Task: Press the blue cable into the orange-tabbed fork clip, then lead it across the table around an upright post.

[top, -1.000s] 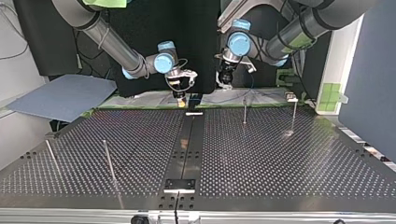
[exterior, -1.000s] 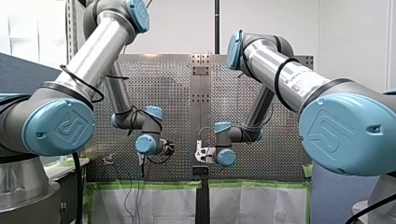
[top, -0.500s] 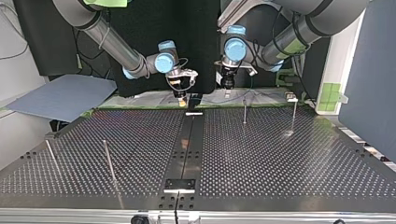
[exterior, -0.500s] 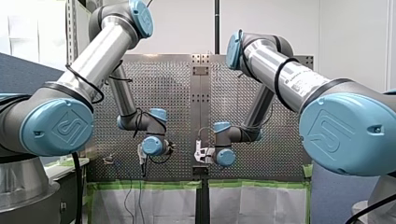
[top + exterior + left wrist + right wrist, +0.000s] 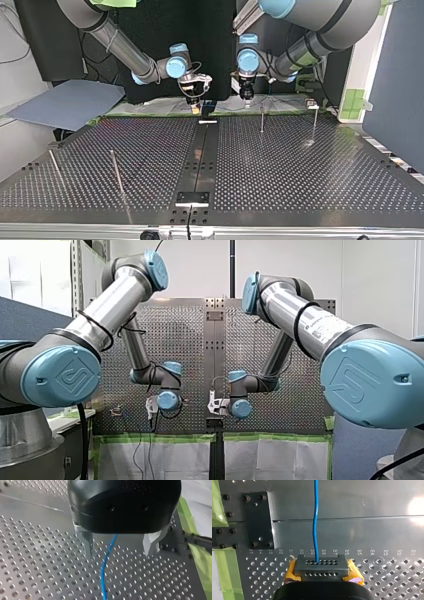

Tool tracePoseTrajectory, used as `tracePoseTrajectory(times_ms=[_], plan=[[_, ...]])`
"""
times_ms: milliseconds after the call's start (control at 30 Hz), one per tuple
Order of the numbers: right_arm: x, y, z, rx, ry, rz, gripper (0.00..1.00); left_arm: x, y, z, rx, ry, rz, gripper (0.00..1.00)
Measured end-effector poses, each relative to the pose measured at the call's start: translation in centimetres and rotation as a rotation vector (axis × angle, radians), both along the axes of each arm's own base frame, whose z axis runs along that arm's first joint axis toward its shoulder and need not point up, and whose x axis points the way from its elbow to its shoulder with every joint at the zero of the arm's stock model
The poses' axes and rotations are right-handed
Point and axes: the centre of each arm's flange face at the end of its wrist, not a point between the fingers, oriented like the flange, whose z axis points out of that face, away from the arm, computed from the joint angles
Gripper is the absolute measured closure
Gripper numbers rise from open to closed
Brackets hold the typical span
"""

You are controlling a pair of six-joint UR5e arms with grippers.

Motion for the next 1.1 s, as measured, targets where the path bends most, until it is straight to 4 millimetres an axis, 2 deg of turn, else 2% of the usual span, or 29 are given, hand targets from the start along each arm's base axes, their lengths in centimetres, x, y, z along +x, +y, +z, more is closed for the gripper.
tracePoseTrajectory(times_ms=[133, 433, 500, 567, 600, 633, 667, 700, 733, 767, 800, 1100], plan=[[-0.1, 0.0, -0.1, 0.005, 0.004, -0.002, 1.00, 0.9, 0.0, 0.0, 0.021, 0.004, 0.030, 0.02], [-0.4, -0.3, -0.1, 0.006, 0.005, -0.007, 1.00, 3.3, -0.6, 1.4, 0.041, -0.033, 0.057, 0.02], [-0.4, -0.3, 0.0, 0.006, 0.004, -0.007, 1.00, 3.4, -0.7, 1.5, 0.047, -0.035, 0.056, 0.07], [-0.3, -0.3, 0.0, 0.005, 0.004, -0.006, 1.00, 3.5, -0.7, 1.6, 0.056, -0.035, 0.055, 0.07], [-0.3, -0.3, 0.0, 0.005, 0.004, -0.006, 1.00, 3.5, -0.7, 1.6, 0.060, -0.034, 0.055, 0.25], [-0.3, -0.3, 0.0, 0.005, 0.004, -0.006, 1.00, 3.5, -0.7, 1.6, 0.066, -0.033, 0.054, 0.25], [-0.3, -0.3, 0.0, 0.005, 0.004, -0.005, 1.00, 3.5, -0.7, 1.6, 0.072, -0.031, 0.054, 0.38], [-0.3, -0.3, 0.0, 0.005, 0.004, -0.005, 1.00, 3.5, -0.6, 1.5, 0.079, -0.029, 0.054, 0.63], [-0.3, -0.4, 0.0, 0.005, 0.004, -0.005, 1.00, 3.4, -0.6, 1.5, 0.088, -0.027, 0.054, 0.63], [-0.3, -0.4, 0.0, 0.005, 0.004, -0.005, 1.00, 3.4, -0.6, 1.5, 0.095, -0.025, 0.055, 0.89], [-0.3, -0.4, 0.0, 0.005, 0.004, -0.005, 1.00, 3.4, -0.6, 1.5, 0.101, -0.024, 0.056, 1.00], [-0.3, -0.3, 0.0, 0.006, 0.005, -0.005, 1.00, 3.3, -0.6, 1.5, 0.125, -0.016, 0.048, 1.00]])
